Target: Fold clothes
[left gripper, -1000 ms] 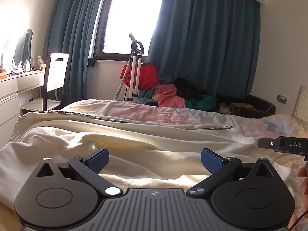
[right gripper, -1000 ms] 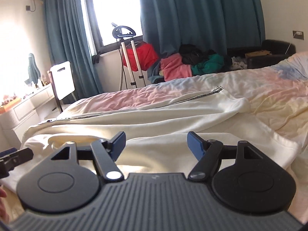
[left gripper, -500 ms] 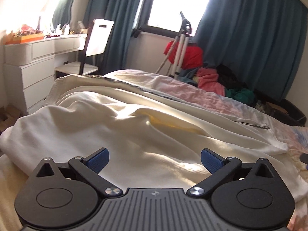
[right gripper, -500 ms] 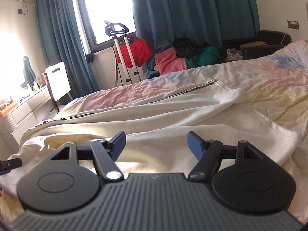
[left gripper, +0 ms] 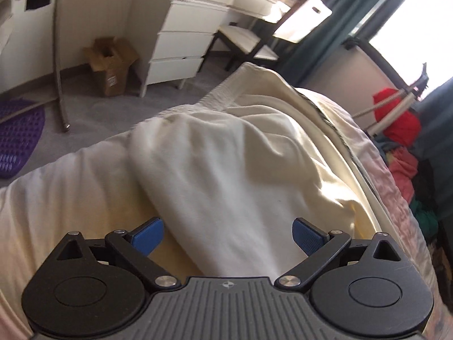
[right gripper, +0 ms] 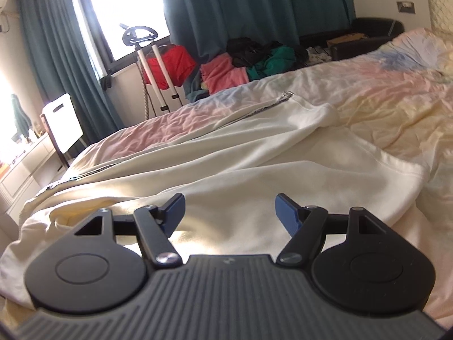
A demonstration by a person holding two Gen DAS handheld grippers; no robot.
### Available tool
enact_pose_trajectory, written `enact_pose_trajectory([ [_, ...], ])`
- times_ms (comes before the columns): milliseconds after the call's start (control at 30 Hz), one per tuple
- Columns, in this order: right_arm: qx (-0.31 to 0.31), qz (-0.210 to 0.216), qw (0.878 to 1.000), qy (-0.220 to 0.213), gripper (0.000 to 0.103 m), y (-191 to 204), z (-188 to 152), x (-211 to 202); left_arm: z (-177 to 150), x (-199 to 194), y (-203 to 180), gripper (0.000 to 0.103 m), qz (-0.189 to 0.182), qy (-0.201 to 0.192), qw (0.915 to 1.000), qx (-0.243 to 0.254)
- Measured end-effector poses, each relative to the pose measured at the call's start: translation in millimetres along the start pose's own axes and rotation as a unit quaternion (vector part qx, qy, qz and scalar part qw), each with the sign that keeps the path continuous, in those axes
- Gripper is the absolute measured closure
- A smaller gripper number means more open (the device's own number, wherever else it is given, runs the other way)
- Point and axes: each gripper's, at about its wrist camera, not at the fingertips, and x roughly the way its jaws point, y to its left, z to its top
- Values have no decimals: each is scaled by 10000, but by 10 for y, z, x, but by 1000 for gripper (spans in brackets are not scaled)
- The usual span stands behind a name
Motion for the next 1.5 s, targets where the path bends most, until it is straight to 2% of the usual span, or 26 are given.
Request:
enact_pose_trajectory([
  [133, 323, -37, 9995, 7, 30, -105, 30, -9, 160, 73, 403, 15, 69, 111, 9964, -838],
  [200, 505, -26, 9987, 3, 30, -165, 48, -19, 139, 133, 553, 17, 147, 192, 9924, -1203],
  [300, 765, -75, 9970, 11, 30, -261, 69, -25, 114, 199, 735, 19, -151, 290, 9856, -1658],
  [433, 1198, -120, 9927, 62, 30, -435, 112, -22, 97, 279, 799, 20, -600, 289, 9809, -1827],
  [467, 1390, -100, 9902, 44, 30, -523, 138, -35, 96, 285, 792, 22, -785, 284, 9798, -1815],
  [500, 1581, -80, 9874, 26, 30, -611, 164, -49, 84, 288, 773, 30, -1047, 288, 9777, -1797],
  [600, 2217, -200, 9749, -102, 30, -949, 237, -112, 28, 300, 740, 35, -2064, 389, 9587, -1917],
  [667, 2606, -343, 9646, -214, 29, -1185, 281, -161, -5, 277, 718, 35, -2307, 410, 9542, -1860],
  [733, 2689, -647, 9603, -378, 29, -1365, 303, -219, -38, 257, 721, 35, -2253, 435, 9556, -1851],
  [800, 2971, -892, 9497, -422, 29, -1553, 258, -233, -82, 275, 764, 35, -2103, 536, 9558, -1982],
  [867, 3532, -952, 9303, -271, 29, -1758, 150, -180, -104, 313, 823, 35, -1949, 599, 9554, -2136],
  [933, 4089, -878, 9084, -7, 29, -1932, 18, -67, -95, 371, 869, 35, -1802, 628, 9557, -2239],
  [1000, 4449, -756, 8919, 300, 29, -2037, -81, 84, -82, 455, 913, 35, -1739, 760, 9542, -2311],
  [1033, 4593, -711, 8843, 443, 29, -2083, -123, 159, -94, 516, 925, 35, -1810, 906, 9502, -2369],
  [1133, 4656, -799, 8788, 671, 29, -2137, -148, 365, -136, 712, 931, 41, -2102, 1315, 9345, -2552],
  [1200, 4649, -803, 8794, 632, 30, -2161, -119, 484, -131, 764, 917, 45, -2146, 1291, 9334, -2570],
  [1233, 4635, -807, 8803, 616, 32, -2171, -102, 541, -128, 789, 910, 48, -2167, 1278, 9328, -2578],
  [1300, 4525, -832, 8859, 597, 64, -2181, -50, 640, -118, 818, 900, 55, -2096, 1196, 9355, -2581],
  [1333, 4397, -872, 8923, 543, 72, -2172, -19, 663, -118, 822, 906, 58, -2073, 1164, 9361, -2593],
  [1367, 4261, -910, 8989, 461, 91, -2173, 15, 673, -119, 826, 913, 62, -2050, 1132, 9366, -2605],
  [1400, 4231, -919, 9006, 380, 96, -2182, 25, 653, -119, 829, 919, 70, -2027, 1101, 9372, -2617],
  [1433, 4201, -928, 9022, 300, 96, -2191, 35, 633, -121, 824, 928, 79, -2006, 1070, 9376, -2631],
  [1500, 4139, -943, 9053, 131, 97, -2205, 57, 585, -142, 802, 955, 83, -2034, 988, 9364, -2685],
])
